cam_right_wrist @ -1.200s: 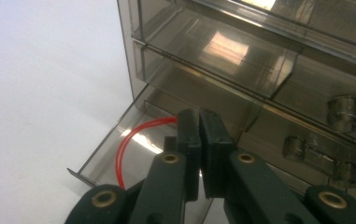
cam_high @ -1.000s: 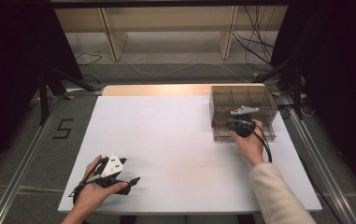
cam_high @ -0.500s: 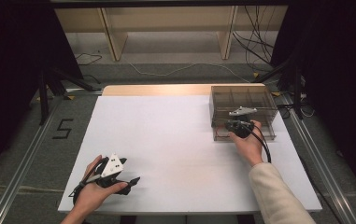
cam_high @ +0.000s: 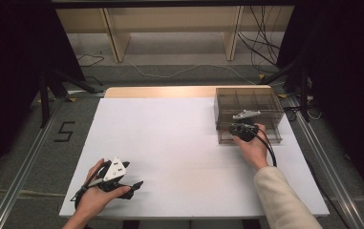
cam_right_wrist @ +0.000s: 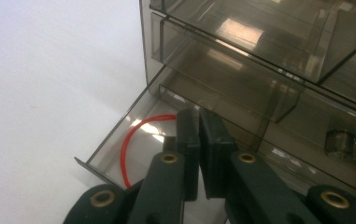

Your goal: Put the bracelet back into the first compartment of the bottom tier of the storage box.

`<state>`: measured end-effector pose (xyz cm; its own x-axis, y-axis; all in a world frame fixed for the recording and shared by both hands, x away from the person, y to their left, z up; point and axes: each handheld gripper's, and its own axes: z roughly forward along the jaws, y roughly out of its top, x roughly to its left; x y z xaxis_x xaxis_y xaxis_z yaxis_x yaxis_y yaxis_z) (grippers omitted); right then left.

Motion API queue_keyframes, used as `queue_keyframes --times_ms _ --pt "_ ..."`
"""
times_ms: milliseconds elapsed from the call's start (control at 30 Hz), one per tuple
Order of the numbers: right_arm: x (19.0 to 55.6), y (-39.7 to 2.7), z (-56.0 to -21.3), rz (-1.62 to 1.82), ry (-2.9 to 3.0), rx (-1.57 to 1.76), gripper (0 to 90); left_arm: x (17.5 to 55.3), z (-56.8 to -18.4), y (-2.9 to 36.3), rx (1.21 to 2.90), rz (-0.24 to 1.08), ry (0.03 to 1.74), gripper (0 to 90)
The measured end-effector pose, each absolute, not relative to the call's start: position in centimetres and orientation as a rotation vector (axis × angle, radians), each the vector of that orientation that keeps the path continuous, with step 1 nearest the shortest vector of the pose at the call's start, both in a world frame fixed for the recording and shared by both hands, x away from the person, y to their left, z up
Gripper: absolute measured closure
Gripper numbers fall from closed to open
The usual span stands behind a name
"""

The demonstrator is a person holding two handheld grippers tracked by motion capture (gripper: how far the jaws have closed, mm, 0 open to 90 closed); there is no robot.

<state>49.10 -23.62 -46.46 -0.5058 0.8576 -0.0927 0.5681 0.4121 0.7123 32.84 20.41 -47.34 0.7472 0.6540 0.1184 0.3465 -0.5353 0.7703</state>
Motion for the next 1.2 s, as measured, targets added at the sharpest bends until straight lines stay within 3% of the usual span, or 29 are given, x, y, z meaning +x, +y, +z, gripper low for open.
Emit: queue_keyframes --times_ms 467,767,1000,1200 --pt "49.2 -23.5 -46.8 0.85 2.25 1.216 86.6 32.8 -47.4 20.4 2.177 0.507 0.745 16.7" --pt "49.2 -23.7 -46.6 0.861 2.242 1.232 79.9 32.8 -47.3 20.4 2.172 0.511 0.746 16.8" --pt "49.1 -23.9 -46.1 0.892 2.235 1.259 72.0 32.8 -47.3 20.4 2.172 0.512 0.749 16.7" --pt "48.6 -24.1 -45.2 0.936 2.23 1.262 58.8 32.7 -47.3 20.3 2.169 0.51 0.751 16.8"
